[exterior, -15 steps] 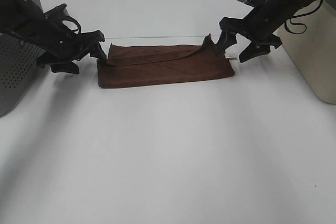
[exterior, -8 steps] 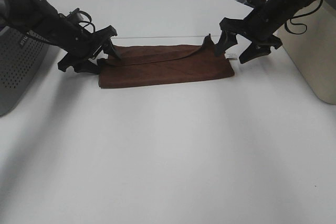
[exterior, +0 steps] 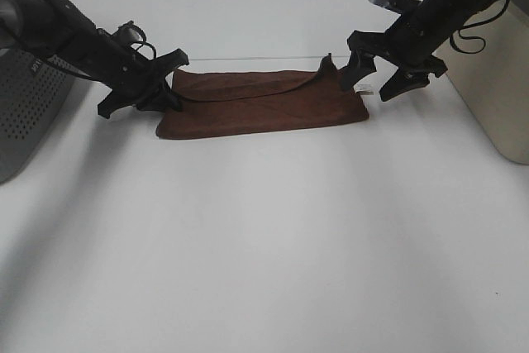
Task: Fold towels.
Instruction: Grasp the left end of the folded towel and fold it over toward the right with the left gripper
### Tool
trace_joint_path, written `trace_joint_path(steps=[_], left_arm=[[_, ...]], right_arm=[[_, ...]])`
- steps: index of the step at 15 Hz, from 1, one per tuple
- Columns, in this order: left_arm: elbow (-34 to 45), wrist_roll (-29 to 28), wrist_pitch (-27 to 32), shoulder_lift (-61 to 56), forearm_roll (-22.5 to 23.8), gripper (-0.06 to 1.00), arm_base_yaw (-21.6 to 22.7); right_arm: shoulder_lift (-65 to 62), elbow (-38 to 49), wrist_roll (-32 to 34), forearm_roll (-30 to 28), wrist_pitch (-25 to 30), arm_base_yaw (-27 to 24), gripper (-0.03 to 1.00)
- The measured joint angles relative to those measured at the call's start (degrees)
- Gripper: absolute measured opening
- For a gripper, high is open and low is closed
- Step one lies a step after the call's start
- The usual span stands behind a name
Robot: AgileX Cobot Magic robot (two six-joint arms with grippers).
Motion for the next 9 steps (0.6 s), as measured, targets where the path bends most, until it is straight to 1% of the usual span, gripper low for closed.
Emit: trace_joint_path(steps=[1,2,4,5,7,9], left_arm=[[0.00,-0.63,0.74,-0.74,2.35,0.02,0.34],[0.00,-2.69,0.92,-2.12,5.61,0.02,0.74],[-1.32,-7.79,0.97,-5.16,14.21,0.02,1.38],[-2.92,-9.11,1.72,-6.02,16.39,0.02,1.26],[-7.33,-10.77,4.87,-6.47,17.48,0.02,0.11],[-11.12,-11.06,8.02,-6.47,17.36,0.02,-2.41]], right_arm=[[0.00,0.00,1.09,-0.69,0.00,0.00,0.76],[0.00,0.00,1.78,-1.38,0.06,0.00,0.76],[0.00,0.00,2.69,-1.72,0.06,0.00,0.76],[0.00,0.00,2.69,-1.78,0.17,0.00,0.76],[0.00,0.00,2.75,-1.89,1.15,0.00,0.76],[0.00,0.00,2.81,-1.95,1.43,0.00,0.76]])
